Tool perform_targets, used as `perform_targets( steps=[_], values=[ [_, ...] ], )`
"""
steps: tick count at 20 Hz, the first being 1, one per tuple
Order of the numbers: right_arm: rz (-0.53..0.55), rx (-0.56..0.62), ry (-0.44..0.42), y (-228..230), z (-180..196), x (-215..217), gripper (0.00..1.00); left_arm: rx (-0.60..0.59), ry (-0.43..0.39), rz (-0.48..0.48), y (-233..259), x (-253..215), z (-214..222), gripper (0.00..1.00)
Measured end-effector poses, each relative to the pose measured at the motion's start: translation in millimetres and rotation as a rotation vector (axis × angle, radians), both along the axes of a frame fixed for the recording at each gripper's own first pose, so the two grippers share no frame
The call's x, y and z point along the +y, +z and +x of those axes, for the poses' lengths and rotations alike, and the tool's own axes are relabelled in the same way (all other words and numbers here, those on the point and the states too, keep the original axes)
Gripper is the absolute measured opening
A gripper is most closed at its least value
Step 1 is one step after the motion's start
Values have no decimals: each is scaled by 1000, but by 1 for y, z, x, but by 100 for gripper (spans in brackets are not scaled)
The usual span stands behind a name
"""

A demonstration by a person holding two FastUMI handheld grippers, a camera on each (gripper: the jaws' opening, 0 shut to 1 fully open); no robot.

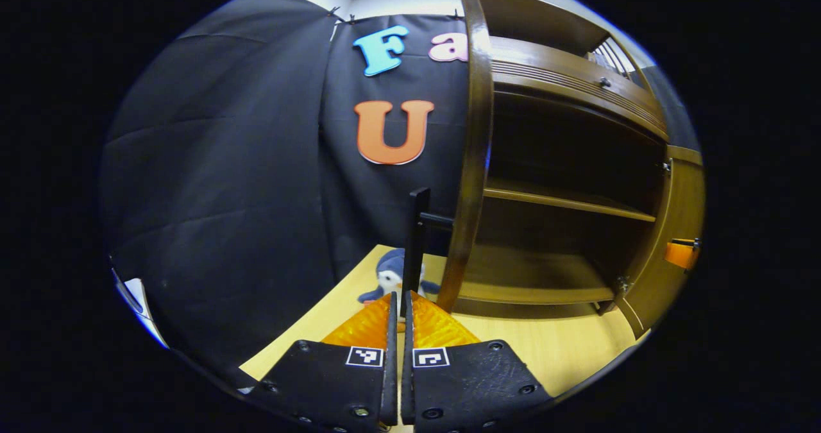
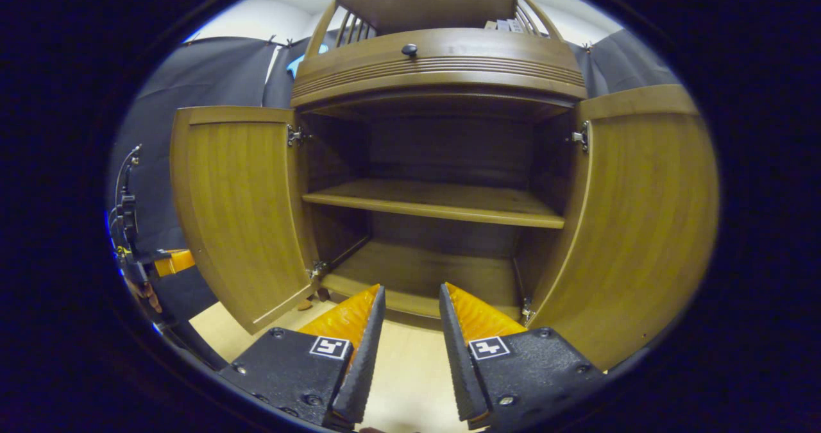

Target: Open the right door of the double-door shoe cabinet with the right hand, and open the left door with the left hand.

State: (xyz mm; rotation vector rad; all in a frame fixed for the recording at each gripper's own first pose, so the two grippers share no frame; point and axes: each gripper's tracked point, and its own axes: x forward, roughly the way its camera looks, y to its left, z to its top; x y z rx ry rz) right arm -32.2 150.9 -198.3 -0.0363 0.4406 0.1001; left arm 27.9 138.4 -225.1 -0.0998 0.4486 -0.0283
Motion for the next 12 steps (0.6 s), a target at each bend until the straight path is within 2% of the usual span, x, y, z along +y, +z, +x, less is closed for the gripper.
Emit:
perform_targets(
  steps=[1, 3, 4, 5, 6, 7, 8, 9, 10, 11, 12],
  values=[
    [-1, -7, 3, 3, 0, 3, 54, 6, 9, -5, 0, 4, 0, 2],
    [-6, -14, 11, 6, 1, 8, 54, 6, 18, -8, 1, 6, -1, 3],
    [-9, -14, 17, 7, 1, 10, 54, 4, 17, 0, 3, 6, -2, 18],
    [-15, -17, 18, 9, 2, 11, 54, 8, 31, 25, 5, 10, -1, 18],
    [-20, -21, 16, 11, 3, 9, 54, 21, 60, 56, 6, 17, -3, 3],
    [-23, -29, 11, 15, 3, 6, 58, 22, 67, 63, 8, 19, -7, 3],
    [-27, -40, 1, 19, 4, 2, 60, 17, 79, 63, 14, 18, -9, 12],
    [-33, -51, -14, 23, 6, -3, 63, 7, 88, 69, 23, 16, -9, 7],
    [-39, -63, -31, 27, 8, -8, 63, -12, 94, 81, 31, 13, -8, 16],
    [-44, -73, -49, 32, 10, -15, 72, -38, 96, 108, 40, 9, -1, 24],
    [-47, -83, -65, 37, 11, -21, 71, -60, 103, 136, 49, 6, 2, 58]
  ],
)
